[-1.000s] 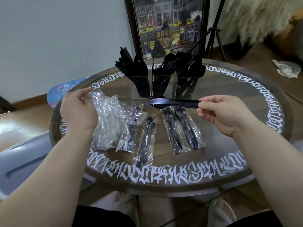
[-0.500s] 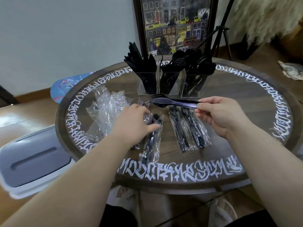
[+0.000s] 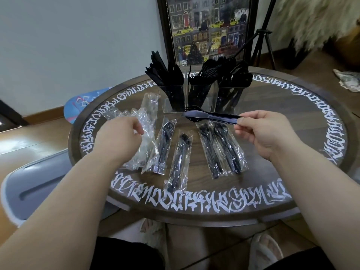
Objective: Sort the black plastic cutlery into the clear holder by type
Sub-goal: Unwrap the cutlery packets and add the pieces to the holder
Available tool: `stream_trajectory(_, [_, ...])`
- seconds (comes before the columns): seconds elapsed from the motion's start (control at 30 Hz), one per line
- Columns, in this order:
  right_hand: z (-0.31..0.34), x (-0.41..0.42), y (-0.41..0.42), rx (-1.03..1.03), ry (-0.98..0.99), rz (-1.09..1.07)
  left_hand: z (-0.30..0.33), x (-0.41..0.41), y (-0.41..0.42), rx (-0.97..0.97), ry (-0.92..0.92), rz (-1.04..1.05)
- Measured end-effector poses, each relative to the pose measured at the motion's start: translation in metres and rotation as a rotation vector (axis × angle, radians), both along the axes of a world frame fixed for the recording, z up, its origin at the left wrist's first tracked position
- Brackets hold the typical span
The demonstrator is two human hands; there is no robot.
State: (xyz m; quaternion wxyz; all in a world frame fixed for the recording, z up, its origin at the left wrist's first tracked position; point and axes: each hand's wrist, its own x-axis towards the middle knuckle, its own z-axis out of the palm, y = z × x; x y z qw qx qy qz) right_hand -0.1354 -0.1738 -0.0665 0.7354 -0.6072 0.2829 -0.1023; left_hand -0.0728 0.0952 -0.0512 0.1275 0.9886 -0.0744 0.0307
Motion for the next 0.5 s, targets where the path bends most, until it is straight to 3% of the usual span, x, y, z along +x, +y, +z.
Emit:
stream_trajectory(0.17, [0.0,-0.002,0.004,0.002,-0.007,0.005,-0.011,-0.002,0.017,0.123,0.3,0.023])
stream_trajectory(0.3, [0.002,-0.004,0.003,0.039,-0.009,0.002,-0.006,-0.005,0.012,0.066,0.293,0.001])
stream_trajectory(0.4, [0.005,-0.005,0.005,0.109,-0.012,-0.009,0.001,-0.009,-0.011,-0.161,0.064,-0.004])
stream_trajectory(0.5, [0.006,-0.006,0.009,0.165,-0.01,-0.006,-0.006,-0.012,-0.047,-0.564,0.187,-0.001])
